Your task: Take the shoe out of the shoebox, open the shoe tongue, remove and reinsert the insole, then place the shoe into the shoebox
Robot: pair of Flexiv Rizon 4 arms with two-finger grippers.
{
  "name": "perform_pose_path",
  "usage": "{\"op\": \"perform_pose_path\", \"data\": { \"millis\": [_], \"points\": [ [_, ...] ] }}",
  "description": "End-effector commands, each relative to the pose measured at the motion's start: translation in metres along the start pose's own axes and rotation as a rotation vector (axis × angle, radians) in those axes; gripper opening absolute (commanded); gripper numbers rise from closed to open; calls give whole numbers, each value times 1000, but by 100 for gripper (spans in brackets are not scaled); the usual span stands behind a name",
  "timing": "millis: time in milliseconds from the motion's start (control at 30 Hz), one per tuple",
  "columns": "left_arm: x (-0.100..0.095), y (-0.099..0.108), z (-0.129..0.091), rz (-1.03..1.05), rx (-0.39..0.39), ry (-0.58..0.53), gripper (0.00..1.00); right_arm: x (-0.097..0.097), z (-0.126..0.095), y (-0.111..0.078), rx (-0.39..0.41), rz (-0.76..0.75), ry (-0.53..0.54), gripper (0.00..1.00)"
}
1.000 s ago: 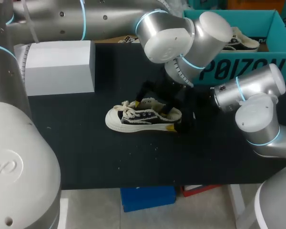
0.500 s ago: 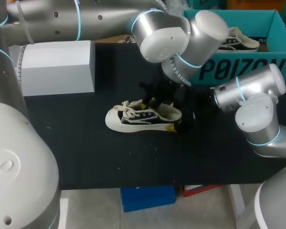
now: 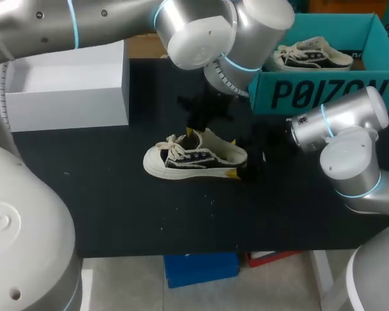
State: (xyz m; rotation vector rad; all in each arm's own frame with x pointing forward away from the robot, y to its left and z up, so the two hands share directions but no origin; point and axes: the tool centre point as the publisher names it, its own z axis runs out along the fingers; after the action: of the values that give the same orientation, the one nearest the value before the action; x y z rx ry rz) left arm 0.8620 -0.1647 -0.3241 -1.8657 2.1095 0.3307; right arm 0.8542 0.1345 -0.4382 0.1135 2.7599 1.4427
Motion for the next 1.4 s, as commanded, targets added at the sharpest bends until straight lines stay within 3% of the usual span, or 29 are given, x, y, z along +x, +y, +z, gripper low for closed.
{"op": "perform_pose_path", "data": {
  "millis": [33, 400, 833, 867, 900, 1000, 1100, 1267, 1400],
  "points": [
    [-23, 6, -6, -12, 23, 73, 0, -2, 4, -1, 3, 1, -1, 0],
    [-53, 9, -1, -60, 33, 108, 0, -2, 4, -1, 3, 1, -1, 0],
    [-79, 22, 32, -80, 2, 112, 0, -2, 4, -1, 3, 1, -1, 0],
    [-80, 23, 34, -75, -2, 113, 7, -2, 4, -1, 3, 1, -1, 0],
    [-81, 24, 37, -74, -2, 112, 20, -2, 4, -1, 3, 1, -1, 0],
    [-85, 26, 43, -68, -8, 110, 36, -2, 4, -1, 3, 1, -1, 0],
    [-90, 28, 49, -68, -20, 108, 70, -2, 4, -1, 3, 1, -1, 0],
    [-101, 31, 58, -77, -36, 100, 86, -2, 4, -1, 3, 1, -1, 0],
    [-111, 33, 65, -91, -47, 90, 84, -2, 4, -1, 3, 1, -1, 0]
  ]
}}
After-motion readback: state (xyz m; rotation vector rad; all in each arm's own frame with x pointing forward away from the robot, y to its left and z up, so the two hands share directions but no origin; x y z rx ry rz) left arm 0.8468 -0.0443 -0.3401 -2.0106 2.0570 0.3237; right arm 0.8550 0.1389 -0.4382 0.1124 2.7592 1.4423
